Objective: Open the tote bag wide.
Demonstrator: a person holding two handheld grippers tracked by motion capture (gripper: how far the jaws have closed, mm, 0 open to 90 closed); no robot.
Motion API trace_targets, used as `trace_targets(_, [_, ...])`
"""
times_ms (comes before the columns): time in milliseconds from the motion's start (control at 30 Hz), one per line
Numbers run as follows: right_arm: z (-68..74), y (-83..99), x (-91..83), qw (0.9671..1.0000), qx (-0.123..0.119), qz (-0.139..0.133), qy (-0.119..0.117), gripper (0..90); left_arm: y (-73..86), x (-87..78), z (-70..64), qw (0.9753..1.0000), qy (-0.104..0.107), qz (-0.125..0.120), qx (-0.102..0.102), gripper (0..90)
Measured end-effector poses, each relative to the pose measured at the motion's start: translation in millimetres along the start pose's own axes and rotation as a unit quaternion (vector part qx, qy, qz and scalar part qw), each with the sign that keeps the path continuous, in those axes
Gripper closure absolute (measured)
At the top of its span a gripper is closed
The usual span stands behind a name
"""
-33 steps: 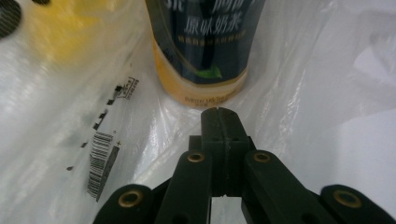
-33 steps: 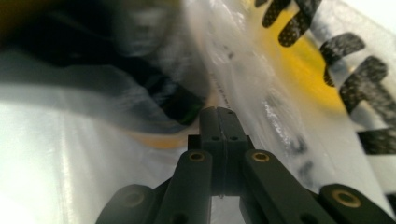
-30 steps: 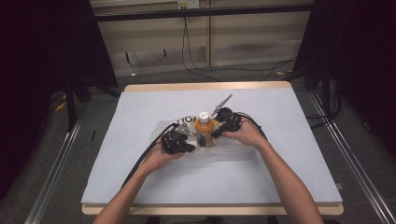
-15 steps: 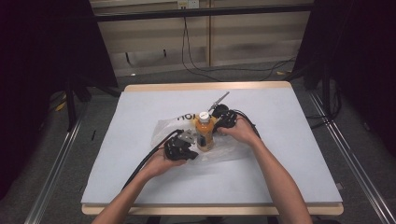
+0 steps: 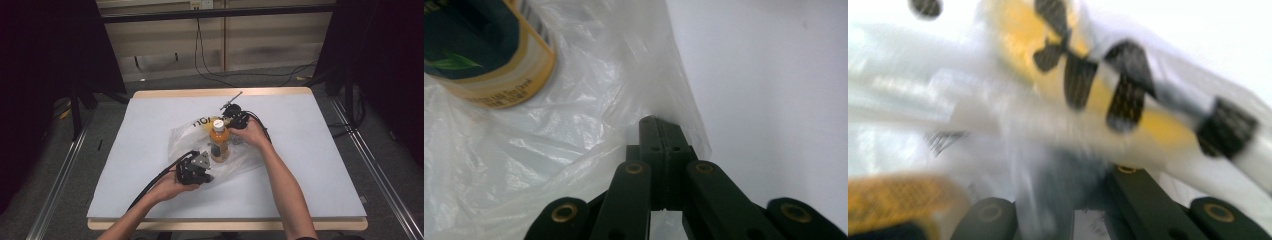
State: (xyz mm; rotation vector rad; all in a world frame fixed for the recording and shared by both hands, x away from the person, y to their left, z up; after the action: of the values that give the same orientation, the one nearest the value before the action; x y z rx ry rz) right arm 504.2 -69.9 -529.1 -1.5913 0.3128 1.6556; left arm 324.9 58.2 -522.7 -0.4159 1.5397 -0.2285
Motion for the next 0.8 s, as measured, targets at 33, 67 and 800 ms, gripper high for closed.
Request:
trace_targets(33, [-1.7, -2.2, 0.7, 1.0, 0.004, 0.0, 0.001, 90.0, 1.0, -0.9, -3.4, 1.0, 0.005, 0.003, 0.007, 90.0])
trace_targets(67, [-2.8, -4.5, 1.3, 1.0, 0.007, 0.0, 0.001, 90.0, 1.8, -1.2, -6.5, 0.9999, 0.006, 0.002, 0.009, 90.0])
trace_targets(800, [-17.1, -19.1, 5.6, 0.9988, 0.043, -0.02, 0.013, 90.0, 18.5, -6.8, 1.4, 0.9993, 0.029, -0.023, -0.01, 90.0])
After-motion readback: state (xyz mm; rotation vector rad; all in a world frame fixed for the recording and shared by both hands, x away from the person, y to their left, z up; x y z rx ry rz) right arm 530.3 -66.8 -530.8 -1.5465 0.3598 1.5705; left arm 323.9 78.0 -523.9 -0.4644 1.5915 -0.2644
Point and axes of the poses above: each handheld gripper's, and its own axes: x roughly forward along the jaws, y roughly out of its underside, z roughly to its left, the point moved 7 cm from there along x, roughly forward along the jaws, and after that the axes turned 13 degrees about z, right-handed, at the moved point
